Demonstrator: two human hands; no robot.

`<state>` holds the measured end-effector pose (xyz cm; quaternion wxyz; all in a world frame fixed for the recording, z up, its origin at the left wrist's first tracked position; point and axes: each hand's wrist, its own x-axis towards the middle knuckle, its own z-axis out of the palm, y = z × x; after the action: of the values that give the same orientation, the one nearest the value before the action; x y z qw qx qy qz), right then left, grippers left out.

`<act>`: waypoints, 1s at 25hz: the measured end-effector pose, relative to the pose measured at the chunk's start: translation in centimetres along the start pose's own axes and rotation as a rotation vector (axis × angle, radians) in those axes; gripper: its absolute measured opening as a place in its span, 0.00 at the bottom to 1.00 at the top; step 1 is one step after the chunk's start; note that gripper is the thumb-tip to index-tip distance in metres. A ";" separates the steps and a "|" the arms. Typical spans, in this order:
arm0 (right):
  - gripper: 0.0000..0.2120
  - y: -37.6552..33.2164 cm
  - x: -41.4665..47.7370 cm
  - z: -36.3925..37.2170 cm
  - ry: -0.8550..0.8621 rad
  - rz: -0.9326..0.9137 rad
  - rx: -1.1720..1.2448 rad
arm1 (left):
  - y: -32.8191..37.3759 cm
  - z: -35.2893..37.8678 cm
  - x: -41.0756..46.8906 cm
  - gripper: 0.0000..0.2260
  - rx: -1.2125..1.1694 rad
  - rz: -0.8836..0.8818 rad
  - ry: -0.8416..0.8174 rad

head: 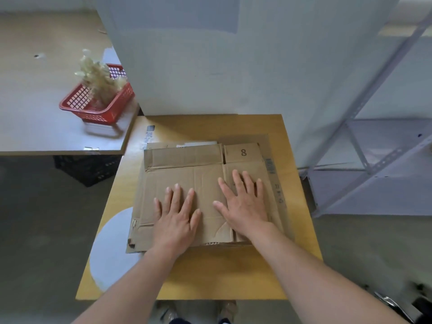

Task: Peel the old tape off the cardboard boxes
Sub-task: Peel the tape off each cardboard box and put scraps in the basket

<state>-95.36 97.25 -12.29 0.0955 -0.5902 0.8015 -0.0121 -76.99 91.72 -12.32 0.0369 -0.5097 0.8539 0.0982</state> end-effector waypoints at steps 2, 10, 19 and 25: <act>0.33 0.4 0.0 0.7 0.009 -0.007 -0.038 | 0.0 0.5 0.0 0.27 0.014 -0.011 -0.010; 0.33 0.1 0.0 1.3 0.013 0.004 -0.052 | 0.1 1.6 0.0 0.25 0.076 -0.020 -0.030; 0.32 -3.9 2.7 -5.1 -0.027 0.192 -0.077 | -2.6 -4.6 1.8 0.25 -0.240 0.099 -0.046; 0.22 -15.1 2.1 -7.8 0.145 -0.039 -0.111 | -11.6 -8.7 -1.0 0.23 -0.447 0.085 0.272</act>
<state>-82.98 89.93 -2.96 0.0039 -0.6077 0.7940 -0.0122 -66.00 85.48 -5.12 -0.1958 -0.4776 0.8286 0.2167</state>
